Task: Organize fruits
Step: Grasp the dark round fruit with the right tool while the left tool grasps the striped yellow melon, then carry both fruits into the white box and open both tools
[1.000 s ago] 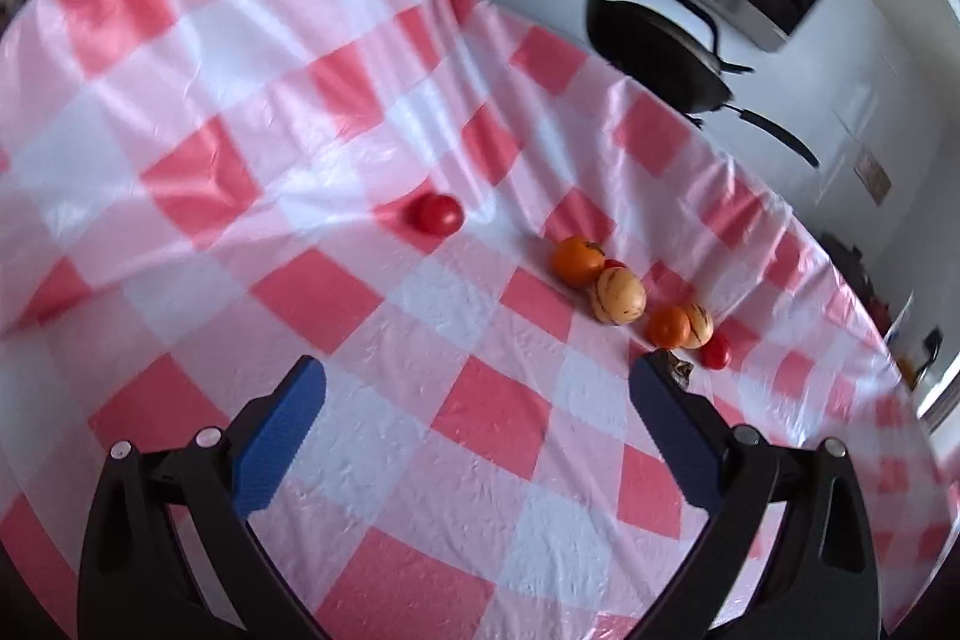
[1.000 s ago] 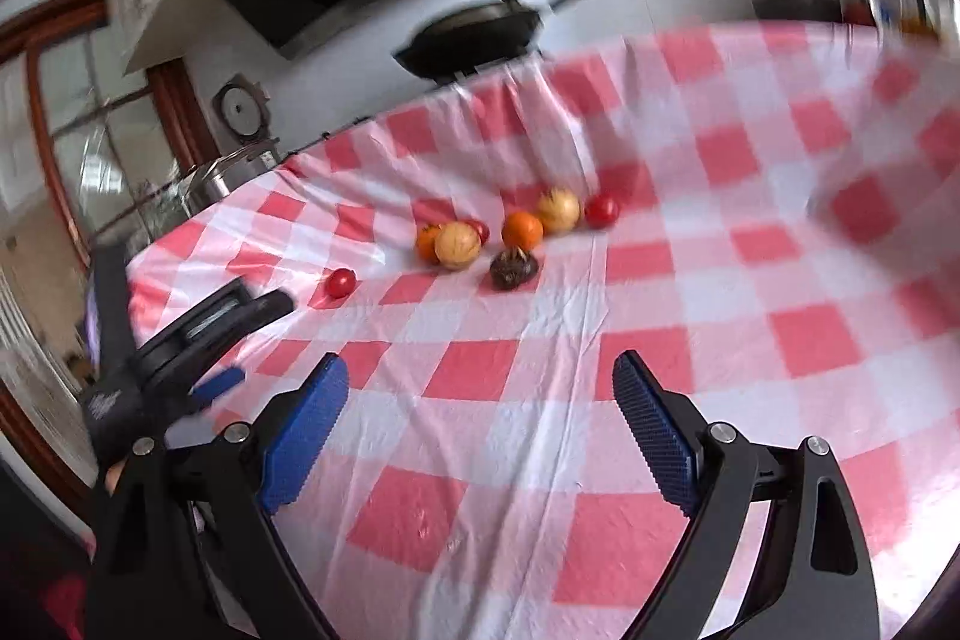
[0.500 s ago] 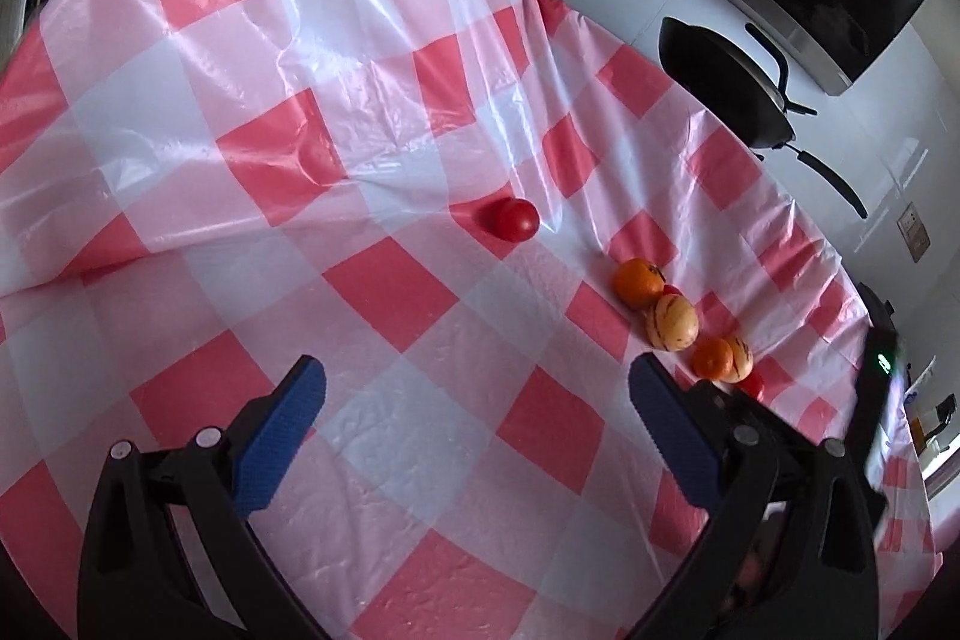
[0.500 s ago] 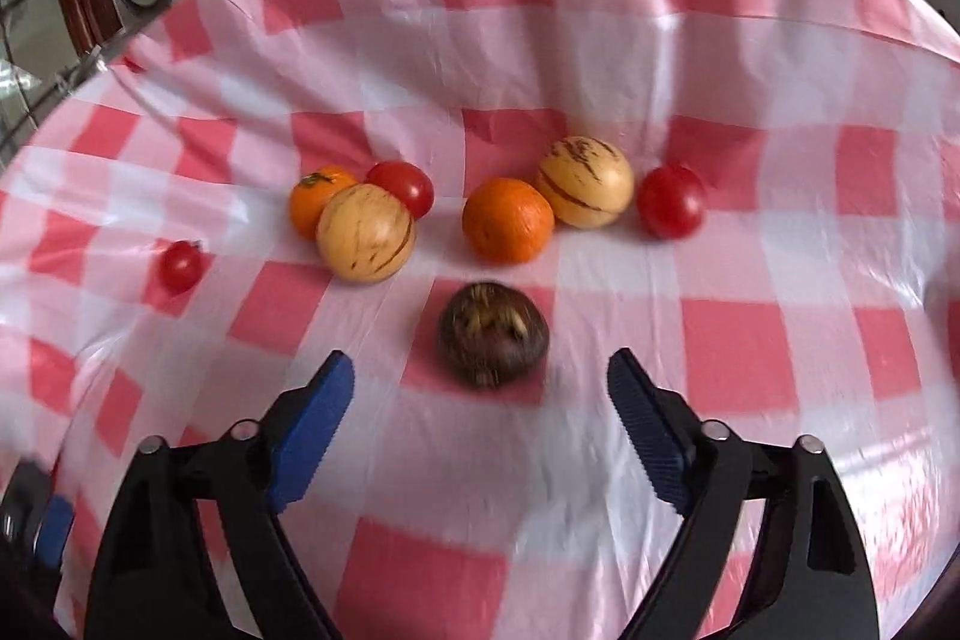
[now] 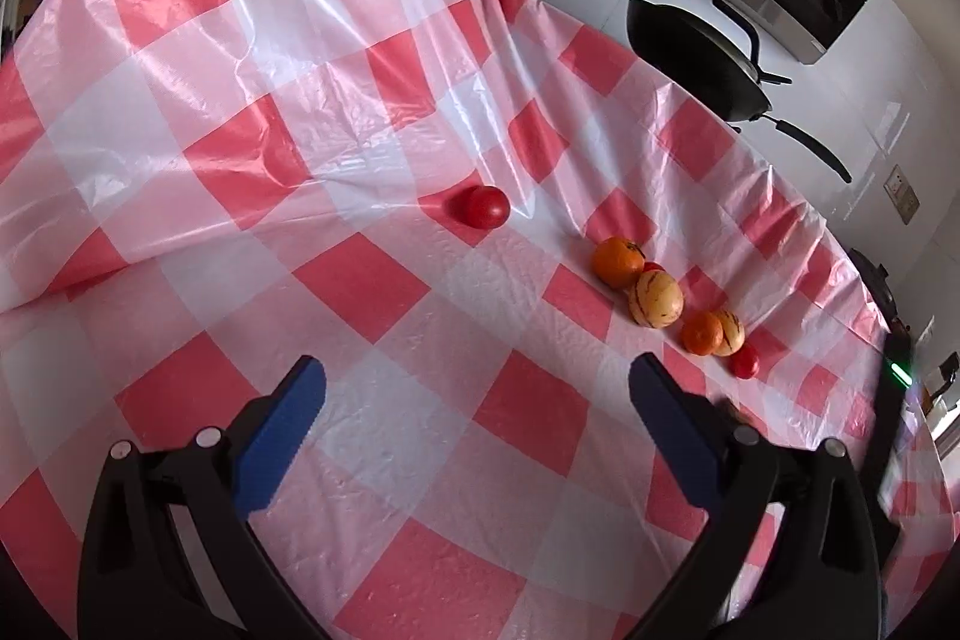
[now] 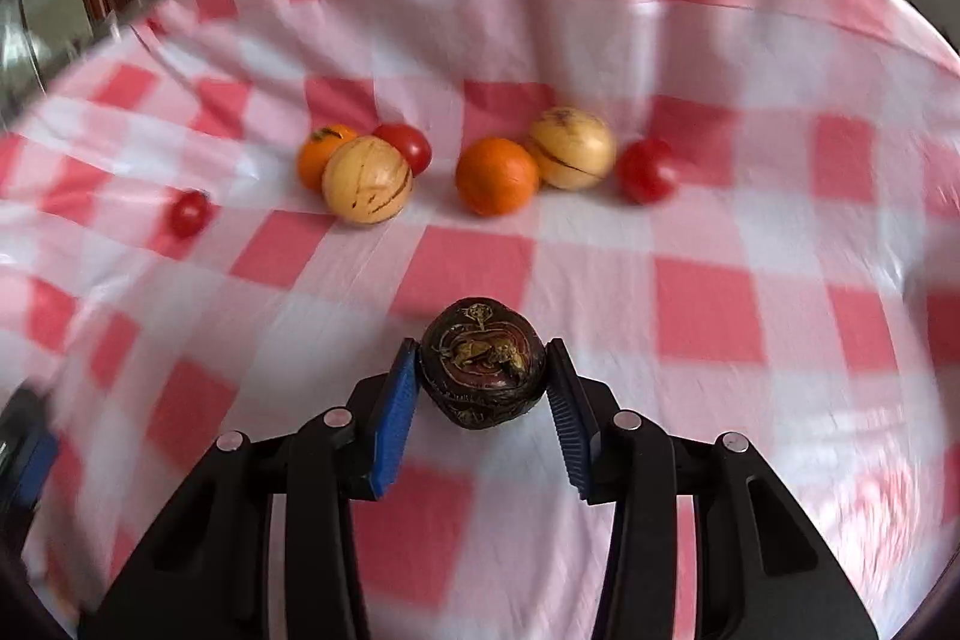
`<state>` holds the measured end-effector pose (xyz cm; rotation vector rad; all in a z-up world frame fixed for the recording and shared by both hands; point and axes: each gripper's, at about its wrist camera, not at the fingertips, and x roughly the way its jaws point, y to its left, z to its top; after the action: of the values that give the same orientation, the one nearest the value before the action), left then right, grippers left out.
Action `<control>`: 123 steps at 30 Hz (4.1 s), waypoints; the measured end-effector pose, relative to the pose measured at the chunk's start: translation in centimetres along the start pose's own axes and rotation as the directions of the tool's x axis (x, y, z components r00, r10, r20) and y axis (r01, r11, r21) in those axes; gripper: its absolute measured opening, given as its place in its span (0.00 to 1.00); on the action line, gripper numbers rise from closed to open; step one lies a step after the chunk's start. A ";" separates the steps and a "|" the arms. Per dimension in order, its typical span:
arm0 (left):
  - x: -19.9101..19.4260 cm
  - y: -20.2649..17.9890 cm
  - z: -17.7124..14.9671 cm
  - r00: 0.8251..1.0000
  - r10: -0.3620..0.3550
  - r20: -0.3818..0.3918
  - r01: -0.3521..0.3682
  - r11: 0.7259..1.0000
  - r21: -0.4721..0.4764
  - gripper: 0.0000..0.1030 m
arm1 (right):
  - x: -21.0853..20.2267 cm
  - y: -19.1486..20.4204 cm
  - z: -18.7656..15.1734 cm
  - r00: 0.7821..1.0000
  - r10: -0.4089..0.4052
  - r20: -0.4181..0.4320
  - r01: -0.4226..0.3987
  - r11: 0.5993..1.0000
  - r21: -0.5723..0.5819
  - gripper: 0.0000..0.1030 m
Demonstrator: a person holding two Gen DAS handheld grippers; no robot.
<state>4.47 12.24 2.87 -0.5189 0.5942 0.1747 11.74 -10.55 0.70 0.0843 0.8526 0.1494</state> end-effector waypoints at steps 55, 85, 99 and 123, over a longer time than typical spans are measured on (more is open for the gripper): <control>-0.8 -4.9 -2.2 0.988 -0.118 -0.097 0.134 0.976 0.172 0.44 | -7.1 -8.6 -5.9 0.971 0.157 0.182 -0.208 0.928 0.309 0.41; -14.1 3.7 -6.0 0.990 -0.142 0.021 0.133 0.960 0.248 0.44 | -14.7 0.9 -12.3 0.854 0.487 0.184 -0.511 0.852 0.118 0.41; -20.9 13.3 -7.0 0.996 -0.001 0.094 -0.025 0.963 0.268 0.44 | -16.8 12.3 -18.6 0.825 0.565 0.008 -0.559 0.817 -0.143 0.41; -25.4 37.0 -10.5 0.943 0.331 -0.039 -0.333 0.932 -0.141 0.44 | -19.8 33.0 -34.9 0.775 0.511 -0.372 -0.589 0.371 -0.718 0.41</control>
<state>-32.63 38.34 -5.28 -0.5593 0.6848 0.5398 -30.62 19.27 -3.05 -0.5323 0.7372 1.2125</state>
